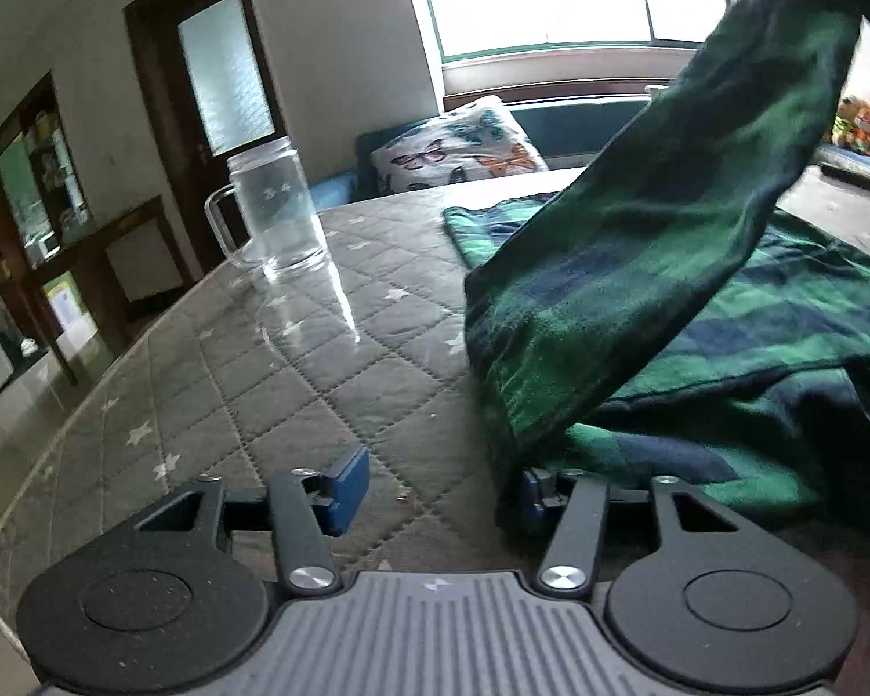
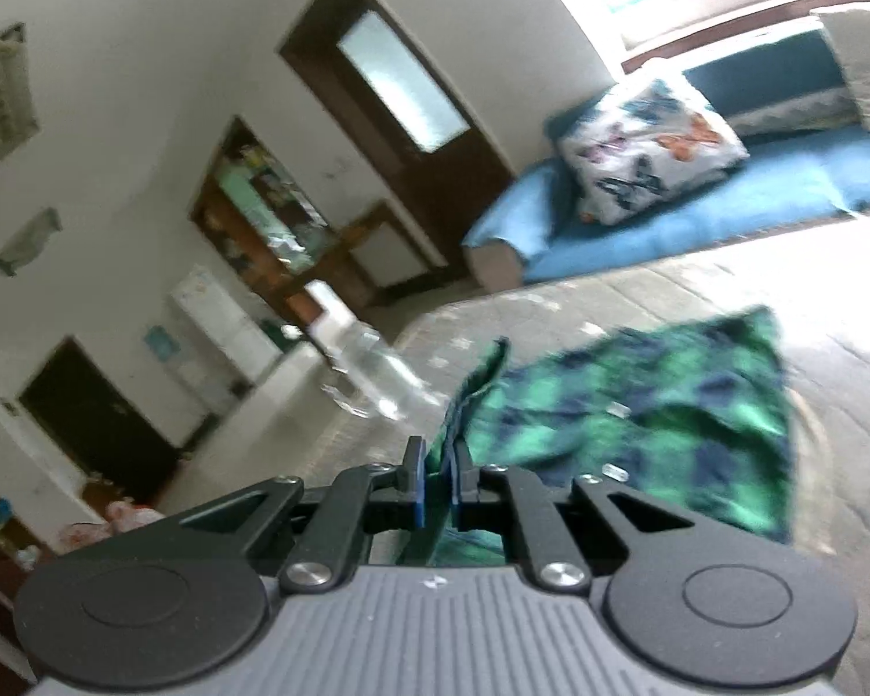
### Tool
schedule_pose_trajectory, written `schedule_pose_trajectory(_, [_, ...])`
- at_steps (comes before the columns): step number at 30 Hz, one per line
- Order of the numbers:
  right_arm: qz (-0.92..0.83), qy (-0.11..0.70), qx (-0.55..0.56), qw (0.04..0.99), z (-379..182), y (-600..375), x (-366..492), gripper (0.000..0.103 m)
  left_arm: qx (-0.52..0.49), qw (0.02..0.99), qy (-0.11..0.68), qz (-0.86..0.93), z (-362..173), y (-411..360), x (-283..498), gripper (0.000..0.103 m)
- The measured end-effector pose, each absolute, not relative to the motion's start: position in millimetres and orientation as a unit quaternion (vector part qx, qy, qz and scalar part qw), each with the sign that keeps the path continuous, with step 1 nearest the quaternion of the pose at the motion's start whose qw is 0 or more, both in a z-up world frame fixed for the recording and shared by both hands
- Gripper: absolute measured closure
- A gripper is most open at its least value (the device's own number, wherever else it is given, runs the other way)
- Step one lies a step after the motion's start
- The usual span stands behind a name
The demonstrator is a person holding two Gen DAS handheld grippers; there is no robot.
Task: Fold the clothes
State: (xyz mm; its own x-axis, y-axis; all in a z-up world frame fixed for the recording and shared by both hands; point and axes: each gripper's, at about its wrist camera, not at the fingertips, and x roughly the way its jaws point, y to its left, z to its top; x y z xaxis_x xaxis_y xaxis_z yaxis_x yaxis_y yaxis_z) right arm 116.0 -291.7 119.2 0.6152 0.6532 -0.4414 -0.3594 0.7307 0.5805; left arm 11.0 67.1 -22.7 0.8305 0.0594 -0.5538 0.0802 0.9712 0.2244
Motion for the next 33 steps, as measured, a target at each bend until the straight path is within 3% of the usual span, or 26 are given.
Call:
schedule_pose_trajectory(8, [0.194, 0.421, 0.21, 0.861, 27.3, -320.7, 109.8, 0.096, 0.146, 0.946, 0.288, -0.023, -23.6, 64.5, 8.3, 0.058])
schedule_pose_trajectory(13, [0.167, 0.446, 0.179, 0.861, -10.4, -318.2, 104.8, 0.096, 0.148, 0.943, 0.295, -0.037, -20.1, 66.5, 9.9, 0.057])
schedule_pose_trajectory(25, [0.159, 0.368, 0.135, 0.906, 22.0, -316.9, 84.4, 0.096, 0.141, 0.939, 0.292, -0.113, 15.5, 89.0, -2.2, 0.053])
schedule_pose_trajectory(31, [0.141, 0.395, 0.123, 0.899, 5.7, -319.5, 91.9, 0.096, 0.146, 0.939, 0.291, -0.114, 23.3, 96.5, 5.0, 0.054])
schedule_pose_trajectory(33, [0.134, 0.404, 0.122, 0.897, 1.4, -320.5, 92.3, 0.096, 0.143, 0.939, 0.291, -0.113, 24.5, 94.6, 11.9, 0.06])
